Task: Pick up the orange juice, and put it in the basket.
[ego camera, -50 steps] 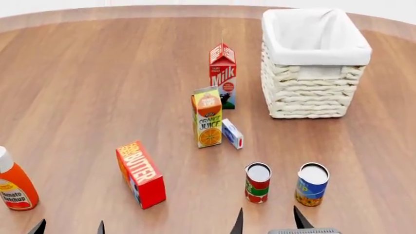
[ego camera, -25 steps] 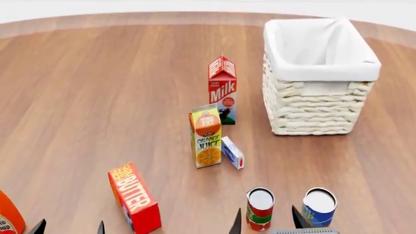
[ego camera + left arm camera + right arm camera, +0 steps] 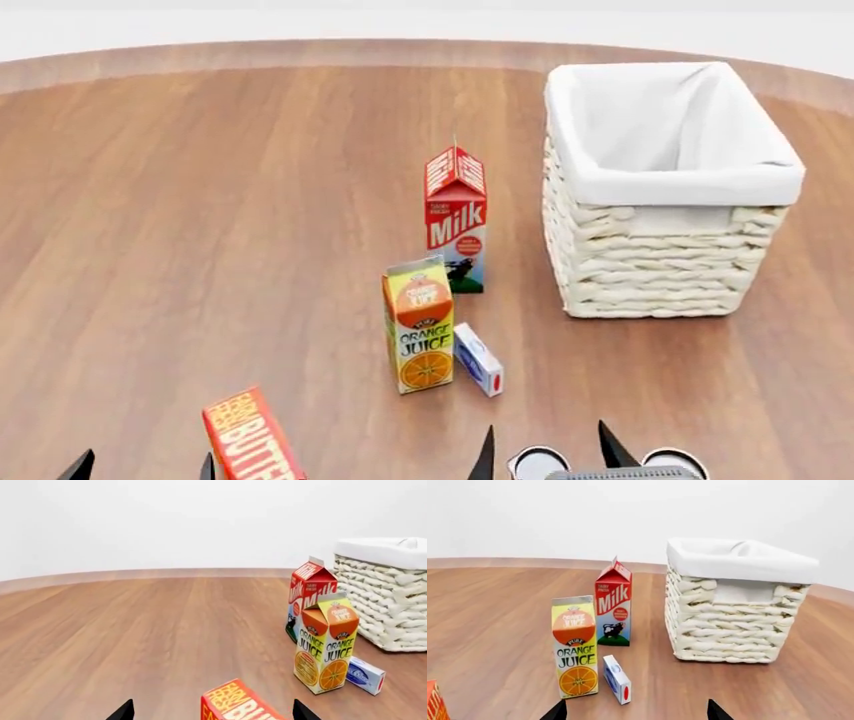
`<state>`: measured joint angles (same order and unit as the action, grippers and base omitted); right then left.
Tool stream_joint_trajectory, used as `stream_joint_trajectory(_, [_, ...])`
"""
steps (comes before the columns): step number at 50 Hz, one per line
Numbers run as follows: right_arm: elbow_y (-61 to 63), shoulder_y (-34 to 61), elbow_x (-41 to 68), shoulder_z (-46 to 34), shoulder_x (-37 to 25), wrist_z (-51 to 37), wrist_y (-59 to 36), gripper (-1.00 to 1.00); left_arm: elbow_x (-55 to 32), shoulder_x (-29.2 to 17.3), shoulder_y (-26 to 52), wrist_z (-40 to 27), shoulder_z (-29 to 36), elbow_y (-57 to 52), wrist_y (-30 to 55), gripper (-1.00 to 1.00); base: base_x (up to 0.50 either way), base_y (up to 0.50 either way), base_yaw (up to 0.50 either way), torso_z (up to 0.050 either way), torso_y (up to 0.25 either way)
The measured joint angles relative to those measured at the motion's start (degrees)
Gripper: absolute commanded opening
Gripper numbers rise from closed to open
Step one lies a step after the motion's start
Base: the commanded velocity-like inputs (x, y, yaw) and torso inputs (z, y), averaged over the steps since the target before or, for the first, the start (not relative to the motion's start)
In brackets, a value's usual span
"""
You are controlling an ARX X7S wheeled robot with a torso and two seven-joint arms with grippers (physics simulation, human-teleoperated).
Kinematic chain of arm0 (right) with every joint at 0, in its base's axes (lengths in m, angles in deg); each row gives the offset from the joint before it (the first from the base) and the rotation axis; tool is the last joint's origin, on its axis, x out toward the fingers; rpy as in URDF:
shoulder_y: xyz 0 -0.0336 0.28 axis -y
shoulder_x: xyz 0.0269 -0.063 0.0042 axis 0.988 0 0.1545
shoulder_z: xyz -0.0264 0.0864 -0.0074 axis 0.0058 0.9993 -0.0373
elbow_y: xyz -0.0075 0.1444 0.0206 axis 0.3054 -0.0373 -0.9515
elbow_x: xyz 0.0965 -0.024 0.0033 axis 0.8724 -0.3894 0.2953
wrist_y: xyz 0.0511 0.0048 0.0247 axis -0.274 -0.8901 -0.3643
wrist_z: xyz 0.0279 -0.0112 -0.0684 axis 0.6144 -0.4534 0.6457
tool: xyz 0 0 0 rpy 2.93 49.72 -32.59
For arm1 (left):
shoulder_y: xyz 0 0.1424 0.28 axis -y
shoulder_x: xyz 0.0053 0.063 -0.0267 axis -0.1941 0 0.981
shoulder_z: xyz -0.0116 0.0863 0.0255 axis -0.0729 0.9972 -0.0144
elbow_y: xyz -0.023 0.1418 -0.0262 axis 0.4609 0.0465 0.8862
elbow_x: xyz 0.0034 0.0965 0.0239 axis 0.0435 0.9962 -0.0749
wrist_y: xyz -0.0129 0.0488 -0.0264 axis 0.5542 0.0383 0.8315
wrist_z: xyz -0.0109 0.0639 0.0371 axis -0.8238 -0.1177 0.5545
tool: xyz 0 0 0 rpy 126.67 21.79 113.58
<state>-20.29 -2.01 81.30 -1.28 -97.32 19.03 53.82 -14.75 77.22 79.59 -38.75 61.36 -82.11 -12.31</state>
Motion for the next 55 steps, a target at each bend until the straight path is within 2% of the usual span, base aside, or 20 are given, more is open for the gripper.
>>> stream_joint_trajectory(55, [-0.2,-0.1,1.6,-1.6,-1.2,-1.4,1.0,1.00,-1.6,-1.6,0.3,-1.8,1.9,0.1,-0.4,1.00,0.22,0.00,0.00,0.000,0.000])
